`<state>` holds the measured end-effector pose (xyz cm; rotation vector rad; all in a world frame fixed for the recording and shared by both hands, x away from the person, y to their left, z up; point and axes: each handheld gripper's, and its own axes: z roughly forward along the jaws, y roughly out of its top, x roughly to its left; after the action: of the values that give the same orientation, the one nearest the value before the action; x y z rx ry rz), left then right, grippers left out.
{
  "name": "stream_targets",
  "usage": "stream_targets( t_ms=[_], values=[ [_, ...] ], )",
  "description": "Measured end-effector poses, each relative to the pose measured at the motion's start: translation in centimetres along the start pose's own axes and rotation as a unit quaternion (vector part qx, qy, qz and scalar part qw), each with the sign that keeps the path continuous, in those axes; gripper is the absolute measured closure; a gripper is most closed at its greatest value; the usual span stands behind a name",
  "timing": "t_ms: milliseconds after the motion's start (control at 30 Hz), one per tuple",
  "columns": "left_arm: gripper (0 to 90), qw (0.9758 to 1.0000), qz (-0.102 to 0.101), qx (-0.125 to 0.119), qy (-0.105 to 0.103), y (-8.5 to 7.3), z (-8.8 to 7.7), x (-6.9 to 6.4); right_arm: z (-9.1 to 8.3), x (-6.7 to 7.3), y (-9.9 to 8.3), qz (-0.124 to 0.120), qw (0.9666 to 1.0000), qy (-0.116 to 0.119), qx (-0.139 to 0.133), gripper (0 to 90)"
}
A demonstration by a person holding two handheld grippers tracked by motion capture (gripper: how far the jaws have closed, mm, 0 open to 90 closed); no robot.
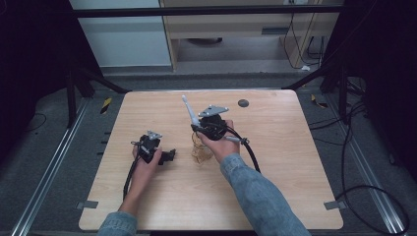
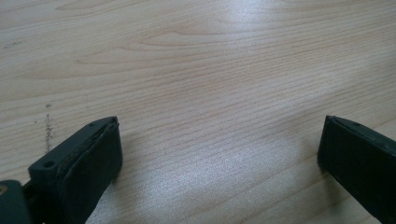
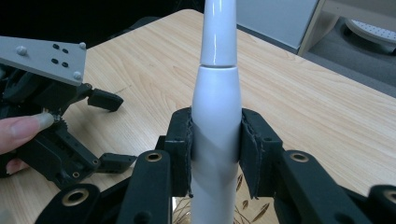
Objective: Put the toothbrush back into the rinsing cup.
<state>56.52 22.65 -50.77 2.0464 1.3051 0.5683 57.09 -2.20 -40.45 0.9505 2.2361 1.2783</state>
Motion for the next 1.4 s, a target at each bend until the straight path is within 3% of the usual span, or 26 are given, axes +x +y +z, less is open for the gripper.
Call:
stream_targets(
  t_ms=[1400],
  values=[
    [0.0, 1.0000, 0.000, 0.000, 0.000, 0.00, 0.00, 0.00, 0.42, -0.04, -0.93, -0.001, 0.9997, 0.007, 0.023, 66.5]
  ],
)
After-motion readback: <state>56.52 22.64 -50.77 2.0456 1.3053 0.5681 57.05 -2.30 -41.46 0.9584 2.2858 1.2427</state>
